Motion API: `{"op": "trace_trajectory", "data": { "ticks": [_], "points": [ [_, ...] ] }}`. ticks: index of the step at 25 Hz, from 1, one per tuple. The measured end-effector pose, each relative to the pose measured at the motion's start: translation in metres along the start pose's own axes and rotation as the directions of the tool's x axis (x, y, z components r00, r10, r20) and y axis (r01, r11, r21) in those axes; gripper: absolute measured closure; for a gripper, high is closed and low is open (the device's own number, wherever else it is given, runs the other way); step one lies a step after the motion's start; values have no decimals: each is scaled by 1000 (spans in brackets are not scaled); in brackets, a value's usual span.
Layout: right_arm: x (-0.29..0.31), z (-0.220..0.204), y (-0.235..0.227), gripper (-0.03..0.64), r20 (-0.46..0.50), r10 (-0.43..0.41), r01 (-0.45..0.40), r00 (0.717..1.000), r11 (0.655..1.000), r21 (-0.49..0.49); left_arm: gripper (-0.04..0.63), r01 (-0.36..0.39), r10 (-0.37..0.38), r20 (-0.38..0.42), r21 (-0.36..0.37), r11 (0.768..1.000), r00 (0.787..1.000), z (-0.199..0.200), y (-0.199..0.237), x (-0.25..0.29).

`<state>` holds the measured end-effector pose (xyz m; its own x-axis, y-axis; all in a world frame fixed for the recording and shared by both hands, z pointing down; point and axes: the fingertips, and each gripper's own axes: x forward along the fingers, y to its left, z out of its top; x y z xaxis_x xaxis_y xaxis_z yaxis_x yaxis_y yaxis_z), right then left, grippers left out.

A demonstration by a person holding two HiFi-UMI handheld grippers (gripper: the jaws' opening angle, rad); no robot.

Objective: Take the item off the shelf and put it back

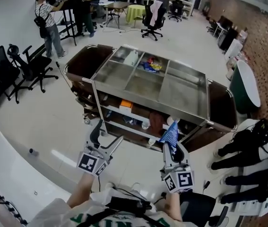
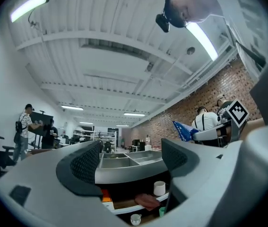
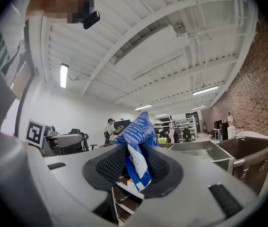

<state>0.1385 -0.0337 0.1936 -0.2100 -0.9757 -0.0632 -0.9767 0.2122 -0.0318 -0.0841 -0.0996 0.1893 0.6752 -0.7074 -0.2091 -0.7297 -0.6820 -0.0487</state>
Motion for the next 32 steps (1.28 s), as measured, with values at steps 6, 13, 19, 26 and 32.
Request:
{"op": "trace_trajectory", "data": {
  "ticks": [6,13,19,26,32],
  "points": [
    [-11,2,14,492,14,10,-10,1000,1000,4,210,-17,17,29,-5,1000,999,4,3,-21],
    [-16,6,14,491,30,10,-10,999,1000,-20,212,-20,20,35,-9,1000,999,3,5,-31],
    [-27,0,-2,491,4,-35,35,999,999,-19,213,-14,15,15,-49,999,1000,-5,3,-33],
    [-32,-10,1,489,-20,-35,35,999,999,-29,213,-17,19,16,-77,997,1000,-10,-1,-36],
    [-32,-28,8,486,-62,-18,16,998,999,-28,213,-6,6,-14,13,1000,1000,-8,-9,-31]
  ]
}}
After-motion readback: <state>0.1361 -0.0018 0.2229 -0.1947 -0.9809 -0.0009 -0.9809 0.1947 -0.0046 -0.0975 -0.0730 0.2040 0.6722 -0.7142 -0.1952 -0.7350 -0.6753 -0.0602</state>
